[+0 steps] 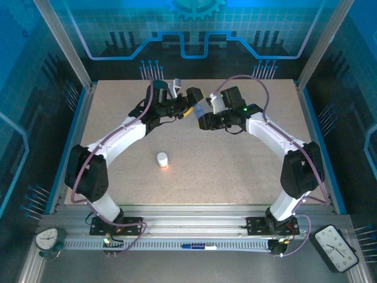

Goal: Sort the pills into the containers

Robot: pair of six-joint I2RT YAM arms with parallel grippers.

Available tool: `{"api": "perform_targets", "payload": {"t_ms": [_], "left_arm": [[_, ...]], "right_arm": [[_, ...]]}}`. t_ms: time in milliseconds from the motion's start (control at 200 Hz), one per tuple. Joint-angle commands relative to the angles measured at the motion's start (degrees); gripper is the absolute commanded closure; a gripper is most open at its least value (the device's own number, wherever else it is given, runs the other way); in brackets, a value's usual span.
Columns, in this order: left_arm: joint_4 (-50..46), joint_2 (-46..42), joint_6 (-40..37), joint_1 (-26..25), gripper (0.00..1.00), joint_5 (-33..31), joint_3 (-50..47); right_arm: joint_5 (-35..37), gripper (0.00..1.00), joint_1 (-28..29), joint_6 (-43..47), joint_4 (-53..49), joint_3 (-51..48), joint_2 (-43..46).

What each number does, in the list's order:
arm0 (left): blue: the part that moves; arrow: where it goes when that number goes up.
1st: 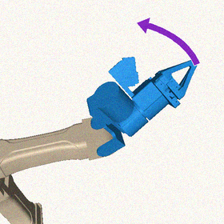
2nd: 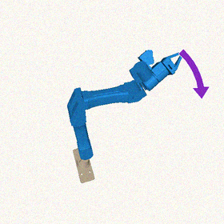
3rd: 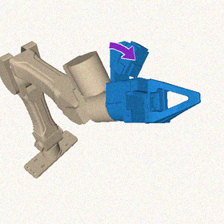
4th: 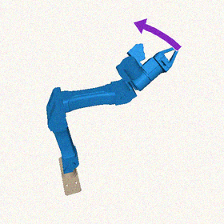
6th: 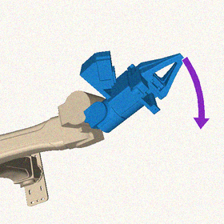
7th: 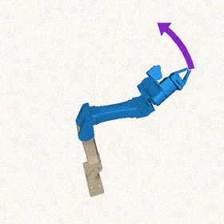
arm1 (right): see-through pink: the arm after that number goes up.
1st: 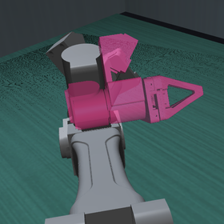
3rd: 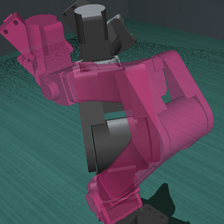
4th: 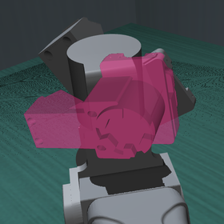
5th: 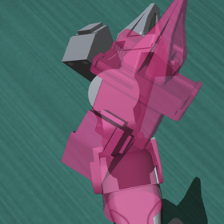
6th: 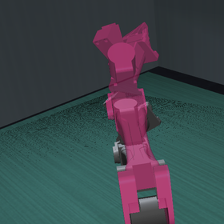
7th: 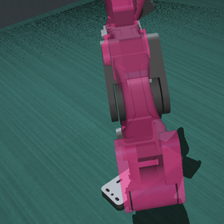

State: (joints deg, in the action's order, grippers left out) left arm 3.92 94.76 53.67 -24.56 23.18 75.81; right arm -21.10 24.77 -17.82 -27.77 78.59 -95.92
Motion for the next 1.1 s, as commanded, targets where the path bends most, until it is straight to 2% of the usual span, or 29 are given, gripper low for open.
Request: {"api": "perform_targets", "payload": {"t_ms": [0,370,1091], "left_arm": [[-0.67,-2.12,-1.23,-0.2,0.01,-1.47,-0.57],[0.3,-1.07,-0.38,-1.07,0.01,-0.94,-0.41],[-0.45,-0.27,-1.03,-1.4,0.01,-0.51,2.64]], "right_arm": [[-1.01,0.7,-0.25,-0.37,1.4,-0.77,2.58],[-2.89,0.7,-0.08,-1.49,3.55,-1.98,3.81],[-1.01,0.7,1.07,-1.1,2.56,-1.36,1.88]]}}
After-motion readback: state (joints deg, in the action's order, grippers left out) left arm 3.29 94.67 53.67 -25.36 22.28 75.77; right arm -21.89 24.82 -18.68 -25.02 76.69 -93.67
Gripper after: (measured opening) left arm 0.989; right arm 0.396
